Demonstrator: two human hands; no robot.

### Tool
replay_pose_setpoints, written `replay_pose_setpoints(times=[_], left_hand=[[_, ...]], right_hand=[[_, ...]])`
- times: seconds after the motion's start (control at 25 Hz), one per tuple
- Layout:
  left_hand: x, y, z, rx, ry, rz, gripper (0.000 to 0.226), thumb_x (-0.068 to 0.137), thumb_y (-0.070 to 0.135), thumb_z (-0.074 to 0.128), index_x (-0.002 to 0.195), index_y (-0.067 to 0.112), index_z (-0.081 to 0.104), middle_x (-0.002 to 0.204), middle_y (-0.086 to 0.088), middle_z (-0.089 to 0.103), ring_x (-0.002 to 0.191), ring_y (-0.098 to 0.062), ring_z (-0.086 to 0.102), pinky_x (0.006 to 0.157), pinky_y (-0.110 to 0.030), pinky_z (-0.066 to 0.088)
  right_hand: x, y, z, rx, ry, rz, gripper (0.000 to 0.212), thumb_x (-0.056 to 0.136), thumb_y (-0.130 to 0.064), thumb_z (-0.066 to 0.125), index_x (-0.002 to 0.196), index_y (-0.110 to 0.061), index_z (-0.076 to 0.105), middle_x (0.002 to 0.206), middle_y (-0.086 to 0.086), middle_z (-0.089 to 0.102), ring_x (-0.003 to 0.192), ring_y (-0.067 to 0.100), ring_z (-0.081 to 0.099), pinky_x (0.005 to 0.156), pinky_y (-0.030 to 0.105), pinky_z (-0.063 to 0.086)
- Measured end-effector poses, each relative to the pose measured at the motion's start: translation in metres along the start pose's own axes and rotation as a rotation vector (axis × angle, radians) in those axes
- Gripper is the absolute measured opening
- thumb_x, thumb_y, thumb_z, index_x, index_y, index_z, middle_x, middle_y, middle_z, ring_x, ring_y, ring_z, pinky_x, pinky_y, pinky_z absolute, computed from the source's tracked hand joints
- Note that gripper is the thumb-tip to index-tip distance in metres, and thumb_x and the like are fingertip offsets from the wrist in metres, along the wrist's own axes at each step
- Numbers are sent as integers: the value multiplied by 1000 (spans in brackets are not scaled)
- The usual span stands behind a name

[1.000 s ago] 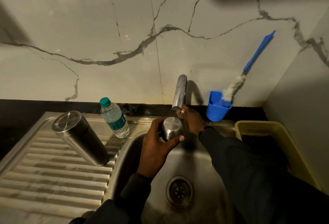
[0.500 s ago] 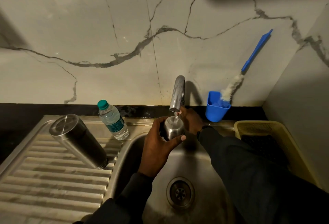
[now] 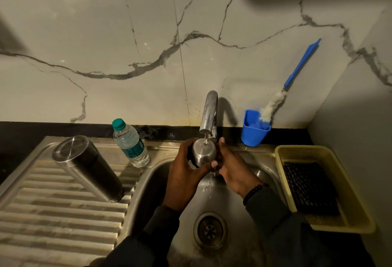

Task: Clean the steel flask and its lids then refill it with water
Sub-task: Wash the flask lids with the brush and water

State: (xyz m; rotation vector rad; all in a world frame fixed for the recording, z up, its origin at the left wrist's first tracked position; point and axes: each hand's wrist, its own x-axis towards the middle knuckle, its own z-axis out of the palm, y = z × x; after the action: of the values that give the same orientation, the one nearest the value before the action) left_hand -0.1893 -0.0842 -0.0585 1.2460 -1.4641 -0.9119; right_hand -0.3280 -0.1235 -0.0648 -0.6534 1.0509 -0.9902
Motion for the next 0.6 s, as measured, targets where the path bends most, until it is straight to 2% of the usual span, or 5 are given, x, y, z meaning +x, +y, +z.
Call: replay_pose_setpoints(times=[0.08,0.24,0.36,0.52,0.6], left_hand=[[0,3,4,-52,-11,3,56,84,18,77,132,24,50,126,11,62,112,1,59,86,-12,48],[5,-1,14,-93,-45,26,63,89,38,69,145,30,40,138,13,55,121,-5,55,91,-17,50],[10,-6,25,-33,9,24,61,90,50,60,143,25,42,135,5,53,124,-12,53,99,-31,51],[20,5,37,244,238,192,41,96,47,42,115,14,57,105,1,55,97,-17,52,82,-23,43],[26,15,39,293,250,124,41,100,43,36,109,11,59,98,-5,60,87,-18,57,75,-24,46]], right_hand=[[-9,0,5,229,-117,56,51,98,-51,36,127,-13,56,120,18,66,86,19,72,83,40,52],[-13,-7,15,409,-99,49,49,96,-48,43,128,-12,57,115,16,69,98,25,69,76,36,58],[-18,-13,19,275,-60,-13,44,97,-46,43,120,-15,63,112,10,71,99,21,69,83,32,55],[-27,-16,33,-83,18,-181,34,101,-43,34,113,-26,60,106,3,71,98,15,67,84,30,54],[-24,-13,32,-306,118,-347,31,101,-42,34,118,-26,55,111,2,66,105,19,63,89,32,52]])
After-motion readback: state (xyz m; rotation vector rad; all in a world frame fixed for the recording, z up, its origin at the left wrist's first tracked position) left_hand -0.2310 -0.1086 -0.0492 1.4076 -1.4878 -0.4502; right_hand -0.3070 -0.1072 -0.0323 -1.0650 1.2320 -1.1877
